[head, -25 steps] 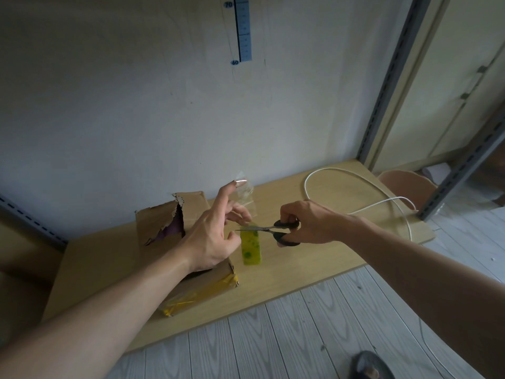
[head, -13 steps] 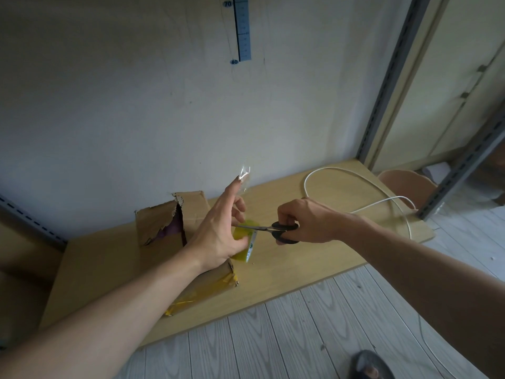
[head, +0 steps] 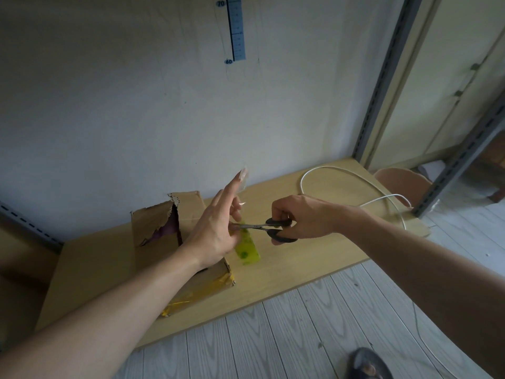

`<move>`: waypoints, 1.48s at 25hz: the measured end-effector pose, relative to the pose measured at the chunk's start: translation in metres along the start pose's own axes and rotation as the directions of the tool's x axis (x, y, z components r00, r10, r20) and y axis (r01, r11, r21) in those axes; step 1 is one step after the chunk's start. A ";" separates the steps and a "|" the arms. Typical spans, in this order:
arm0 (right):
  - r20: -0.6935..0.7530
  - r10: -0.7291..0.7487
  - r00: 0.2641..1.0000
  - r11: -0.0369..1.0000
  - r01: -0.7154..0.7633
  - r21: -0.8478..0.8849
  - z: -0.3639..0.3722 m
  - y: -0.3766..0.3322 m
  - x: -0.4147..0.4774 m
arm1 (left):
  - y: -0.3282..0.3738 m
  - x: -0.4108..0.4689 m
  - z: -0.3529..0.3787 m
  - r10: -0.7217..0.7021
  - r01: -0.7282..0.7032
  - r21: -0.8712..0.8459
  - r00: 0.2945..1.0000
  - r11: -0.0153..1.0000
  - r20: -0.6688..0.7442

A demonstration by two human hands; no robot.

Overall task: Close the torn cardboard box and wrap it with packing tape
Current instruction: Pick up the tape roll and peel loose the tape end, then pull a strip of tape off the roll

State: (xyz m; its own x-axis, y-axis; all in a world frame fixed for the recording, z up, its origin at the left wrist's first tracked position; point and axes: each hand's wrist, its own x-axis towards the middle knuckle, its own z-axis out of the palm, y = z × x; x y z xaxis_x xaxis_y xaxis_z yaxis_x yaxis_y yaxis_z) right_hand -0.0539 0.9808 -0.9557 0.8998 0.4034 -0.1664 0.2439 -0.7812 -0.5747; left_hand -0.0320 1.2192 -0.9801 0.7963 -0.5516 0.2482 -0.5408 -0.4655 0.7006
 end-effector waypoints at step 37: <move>-0.300 0.191 0.934 0.762 0.052 0.645 0.040 -0.055 0.020 | 0.026 0.001 -0.025 0.043 -0.059 -0.081 0.982 0.995 -0.186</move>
State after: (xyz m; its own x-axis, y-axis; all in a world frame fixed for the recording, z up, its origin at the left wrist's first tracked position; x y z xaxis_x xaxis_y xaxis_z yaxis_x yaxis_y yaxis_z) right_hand -0.0637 1.0509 -0.9595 0.9961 0.0844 -0.0248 -0.0014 -0.2669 -0.9637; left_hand -0.0385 1.2233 -0.9448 0.8086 -0.4331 0.3982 -0.5633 -0.3742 0.7367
